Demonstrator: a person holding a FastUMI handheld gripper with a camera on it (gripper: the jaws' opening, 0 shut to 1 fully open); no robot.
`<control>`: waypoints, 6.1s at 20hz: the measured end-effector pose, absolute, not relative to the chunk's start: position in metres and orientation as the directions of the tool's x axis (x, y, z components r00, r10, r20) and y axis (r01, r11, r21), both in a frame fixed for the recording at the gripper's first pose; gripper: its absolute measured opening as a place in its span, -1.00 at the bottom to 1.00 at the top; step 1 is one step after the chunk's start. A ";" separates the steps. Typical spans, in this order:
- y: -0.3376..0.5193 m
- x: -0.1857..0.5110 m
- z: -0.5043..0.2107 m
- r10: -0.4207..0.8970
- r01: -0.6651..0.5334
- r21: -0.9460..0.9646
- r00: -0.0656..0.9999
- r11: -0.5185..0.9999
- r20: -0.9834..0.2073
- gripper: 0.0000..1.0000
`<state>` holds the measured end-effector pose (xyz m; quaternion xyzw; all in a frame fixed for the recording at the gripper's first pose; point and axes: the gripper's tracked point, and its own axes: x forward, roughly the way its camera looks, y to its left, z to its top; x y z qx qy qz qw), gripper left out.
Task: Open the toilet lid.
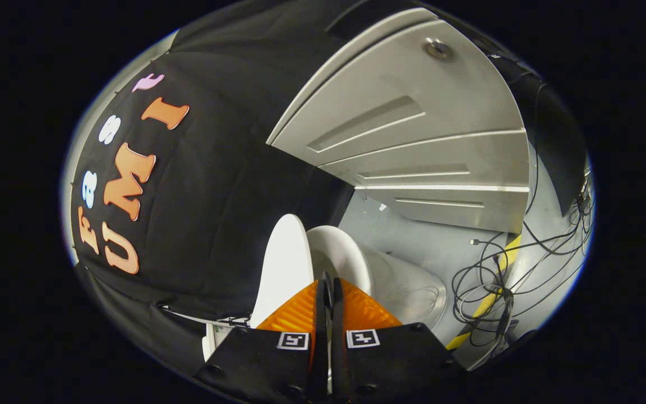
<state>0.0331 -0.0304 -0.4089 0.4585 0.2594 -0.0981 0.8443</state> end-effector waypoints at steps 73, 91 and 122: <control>0.355 0.024 -0.120 0.331 -0.305 0.127 0.882 0.944 -0.335 -0.78; 0.491 -0.017 -0.140 0.416 -0.448 -0.017 0.842 0.894 -0.344 -0.78; 0.476 -0.042 -0.081 0.390 -0.413 -0.085 0.899 0.907 -0.199 0.97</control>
